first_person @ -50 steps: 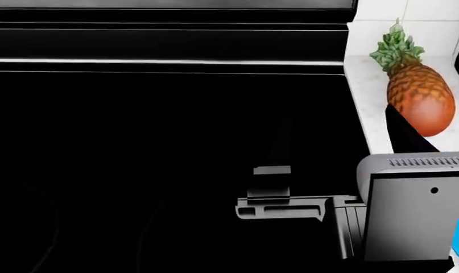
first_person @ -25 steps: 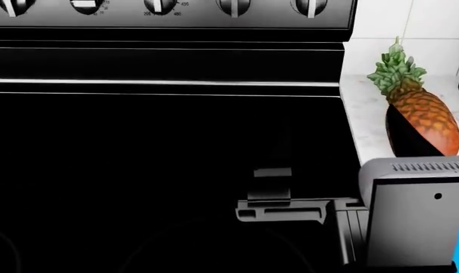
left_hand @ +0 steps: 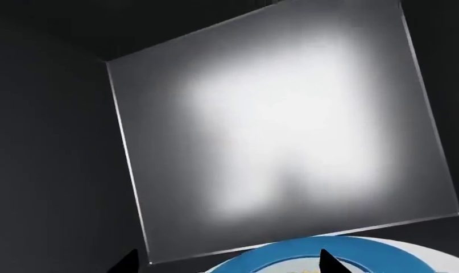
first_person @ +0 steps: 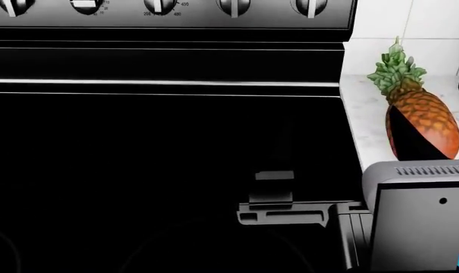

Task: Pick the hot dog from the counter and place it in the microwave.

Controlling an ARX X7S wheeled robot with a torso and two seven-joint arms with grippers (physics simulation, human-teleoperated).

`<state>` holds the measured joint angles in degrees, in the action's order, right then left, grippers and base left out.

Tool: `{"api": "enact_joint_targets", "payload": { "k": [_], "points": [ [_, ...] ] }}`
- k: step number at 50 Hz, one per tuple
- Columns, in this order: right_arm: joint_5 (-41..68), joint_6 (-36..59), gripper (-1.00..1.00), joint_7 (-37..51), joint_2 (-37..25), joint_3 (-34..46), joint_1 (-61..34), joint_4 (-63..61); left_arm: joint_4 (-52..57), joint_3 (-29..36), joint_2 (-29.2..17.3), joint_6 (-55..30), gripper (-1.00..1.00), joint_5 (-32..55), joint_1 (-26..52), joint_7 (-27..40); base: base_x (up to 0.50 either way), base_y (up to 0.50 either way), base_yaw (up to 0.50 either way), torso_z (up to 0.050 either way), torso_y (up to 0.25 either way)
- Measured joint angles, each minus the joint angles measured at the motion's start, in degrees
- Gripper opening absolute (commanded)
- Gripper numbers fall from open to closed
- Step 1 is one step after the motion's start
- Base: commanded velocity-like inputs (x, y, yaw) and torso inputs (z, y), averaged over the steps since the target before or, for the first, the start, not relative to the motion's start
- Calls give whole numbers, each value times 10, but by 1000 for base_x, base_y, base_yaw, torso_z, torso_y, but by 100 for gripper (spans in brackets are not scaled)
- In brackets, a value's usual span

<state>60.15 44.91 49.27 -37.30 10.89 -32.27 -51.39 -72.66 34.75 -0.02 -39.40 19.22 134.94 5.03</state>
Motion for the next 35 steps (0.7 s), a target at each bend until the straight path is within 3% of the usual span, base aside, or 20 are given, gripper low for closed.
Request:
{"api": "enact_joint_targets", "payload": {
  "k": [21,29,35],
  "points": [
    [-23,-9,100,-21,6,18,-11,18,137,-251,-2,-48,100,-203,0,-98,0,0,0,0,0],
    [-34,-15,100,-31,9,26,-10,25,229,-297,-14,-95,100,-246,-4,-140,0,0,0,0,0],
    [-37,-18,100,-35,9,29,-9,26,363,-313,-26,-170,100,-268,-40,-165,0,0,0,0,0]
  ]
}}
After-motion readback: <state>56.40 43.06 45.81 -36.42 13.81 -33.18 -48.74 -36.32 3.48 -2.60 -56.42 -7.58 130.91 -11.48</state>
